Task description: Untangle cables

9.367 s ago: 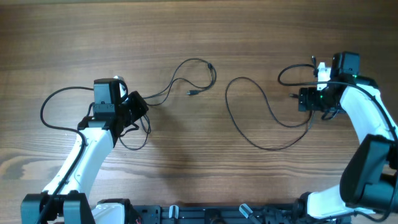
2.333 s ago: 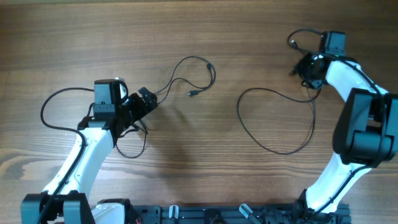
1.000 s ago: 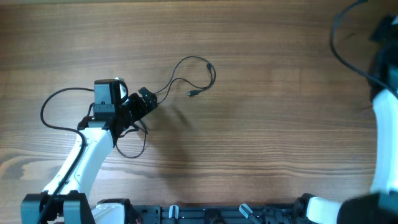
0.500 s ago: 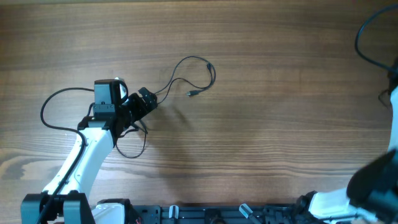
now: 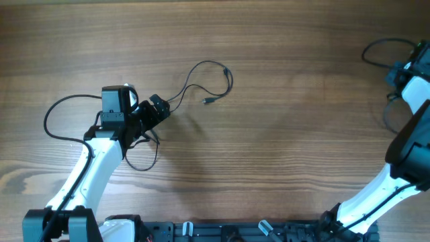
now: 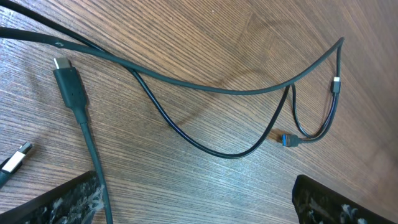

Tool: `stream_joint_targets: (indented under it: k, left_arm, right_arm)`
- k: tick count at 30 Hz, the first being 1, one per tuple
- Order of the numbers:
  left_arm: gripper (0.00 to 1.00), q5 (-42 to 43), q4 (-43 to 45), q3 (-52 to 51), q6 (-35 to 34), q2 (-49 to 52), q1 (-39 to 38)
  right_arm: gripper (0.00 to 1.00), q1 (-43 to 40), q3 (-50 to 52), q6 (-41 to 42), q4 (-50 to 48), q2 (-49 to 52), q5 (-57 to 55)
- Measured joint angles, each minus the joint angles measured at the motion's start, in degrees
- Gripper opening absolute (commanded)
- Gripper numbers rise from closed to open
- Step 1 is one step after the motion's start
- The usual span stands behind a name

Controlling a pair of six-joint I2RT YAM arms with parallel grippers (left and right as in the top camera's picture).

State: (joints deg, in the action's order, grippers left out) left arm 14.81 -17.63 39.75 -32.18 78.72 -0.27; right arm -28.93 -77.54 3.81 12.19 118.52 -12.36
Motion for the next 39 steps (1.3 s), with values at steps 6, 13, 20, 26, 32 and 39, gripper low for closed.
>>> stream_joint_targets:
  k: [6,13,20,26,32,39]
  left_arm:
    - [1.00,0.0,0.0,0.0,0.0,0.0,0.0]
    - [1.00,0.0,0.0,0.0,0.0,0.0,0.0]
    - [1.00,0.0,0.0,0.0,0.0,0.0,0.0]
    - [1.00,0.0,0.0,0.0,0.0,0.0,0.0]
    - [1.00,0.0,0.0,0.0,0.0,0.0,0.0]
    - [1.00,0.0,0.0,0.0,0.0,0.0,0.0]
  right_arm:
    - [1.00,0.0,0.1,3.9,7.4,-0.1,0.8]
    - [1.00,0.0,0.3,5.8,12.4,-9.2,10.9]
    - [1.00,0.0,0.3,15.9,18.9,-26.6,19.1]
    - [1.00,0.8,0.2,21.1,32.7,-34.7,25.6]
    - [1.00,8.2,0.2,22.5,48.8,-42.9,30.0]
    - [1.00,22.6,0.2,25.6,54.8,-48.2,31.6]
